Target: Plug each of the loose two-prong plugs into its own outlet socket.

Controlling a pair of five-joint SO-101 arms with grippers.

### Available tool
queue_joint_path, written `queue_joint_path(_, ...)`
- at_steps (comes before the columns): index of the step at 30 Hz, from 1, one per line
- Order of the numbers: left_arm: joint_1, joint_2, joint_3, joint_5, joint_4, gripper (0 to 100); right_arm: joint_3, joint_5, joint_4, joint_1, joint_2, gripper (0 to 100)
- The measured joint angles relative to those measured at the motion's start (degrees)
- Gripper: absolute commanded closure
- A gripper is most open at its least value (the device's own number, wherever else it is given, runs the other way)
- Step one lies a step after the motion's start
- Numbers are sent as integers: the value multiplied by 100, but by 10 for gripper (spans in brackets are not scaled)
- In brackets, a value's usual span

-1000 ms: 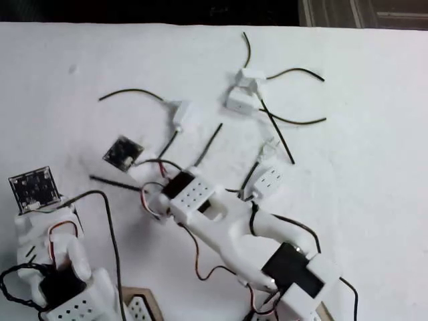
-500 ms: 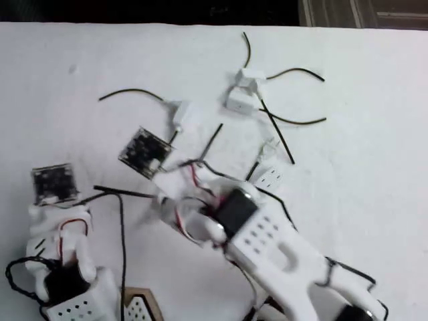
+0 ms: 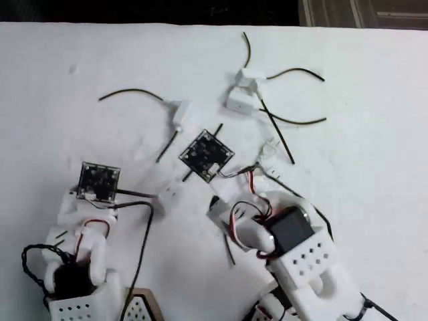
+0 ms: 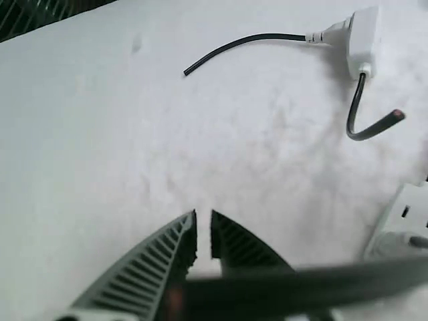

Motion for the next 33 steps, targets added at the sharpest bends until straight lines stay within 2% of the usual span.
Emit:
queue_joint_path(3, 9, 0, -536, 0, 475, 766, 580, 26, -598, 105, 0, 929)
queue_joint_path(9, 0, -70, -1776, 0, 1486, 782, 686, 26, -879, 114, 0, 834)
queue_joint_path(12, -299, -70, -1960, 141, 1574, 782, 686, 26, -905, -26, 18, 726)
queue_joint_path(16, -862, -70, -1969, 378, 1459, 781, 686, 26, -932, -571, 360, 591)
queue_joint_path(20, -1257, -70, -1969, 413, 1407, 781, 607, -343, -1292, -1073, 1108, 578)
queue_joint_path(26, -1354, -70, -1829, 413, 1407, 781, -132, -589, -1829, -1653, 2804, 578)
queue_joint_path(33, -1363, -70, -1679, 413, 1407, 781, -1143, -607, -2303, -1811, 4765, 579)
